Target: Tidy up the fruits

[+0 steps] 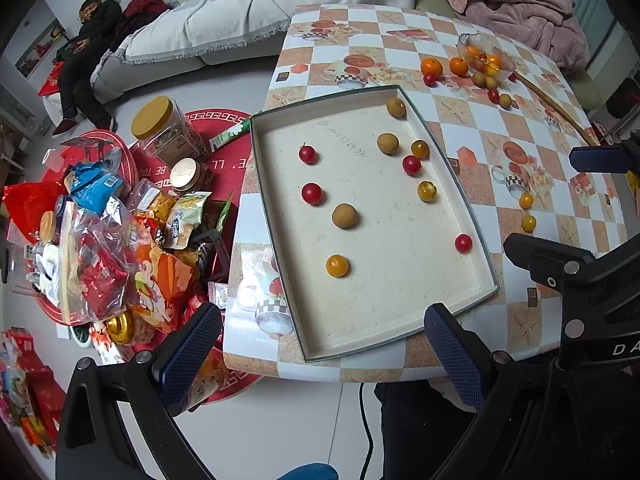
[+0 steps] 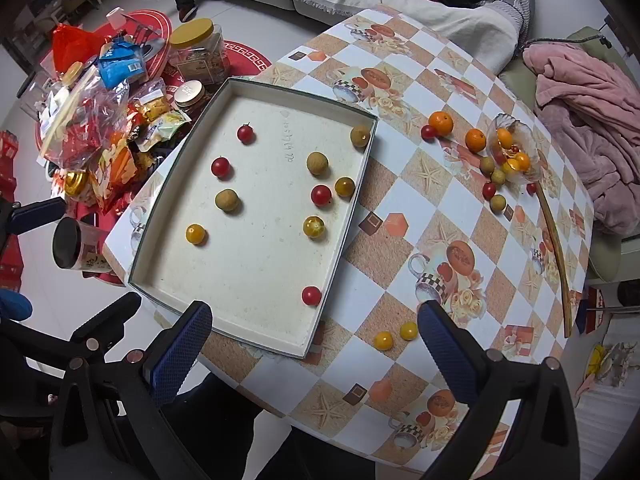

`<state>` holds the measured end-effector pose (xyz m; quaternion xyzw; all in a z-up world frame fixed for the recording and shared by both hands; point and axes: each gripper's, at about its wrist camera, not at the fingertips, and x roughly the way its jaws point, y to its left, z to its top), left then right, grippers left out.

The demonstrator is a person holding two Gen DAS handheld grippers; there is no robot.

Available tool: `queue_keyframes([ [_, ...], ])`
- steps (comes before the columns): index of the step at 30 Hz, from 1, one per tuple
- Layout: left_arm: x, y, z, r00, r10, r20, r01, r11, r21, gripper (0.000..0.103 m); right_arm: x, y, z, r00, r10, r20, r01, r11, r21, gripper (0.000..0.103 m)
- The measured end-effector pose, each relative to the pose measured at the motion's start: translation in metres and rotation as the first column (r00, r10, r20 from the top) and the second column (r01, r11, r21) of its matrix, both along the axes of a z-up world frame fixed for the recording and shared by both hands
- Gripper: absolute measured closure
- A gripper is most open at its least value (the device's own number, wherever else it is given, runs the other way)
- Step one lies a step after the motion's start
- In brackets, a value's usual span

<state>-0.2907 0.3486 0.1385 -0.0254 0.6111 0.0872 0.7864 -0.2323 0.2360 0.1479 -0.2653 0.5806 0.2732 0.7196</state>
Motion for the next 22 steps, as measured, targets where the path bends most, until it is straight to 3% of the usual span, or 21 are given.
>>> queue_keyframes([
  [22, 0.0011, -0.0023, 0.0004, 0.999, -0.004, 0.036, 0.004, 1.000, -0.009, 0.001, 0.0051, 0.0014, 0.0012, 1.000, -0.011, 0.000, 0.011, 1.000, 0.000, 0.000],
])
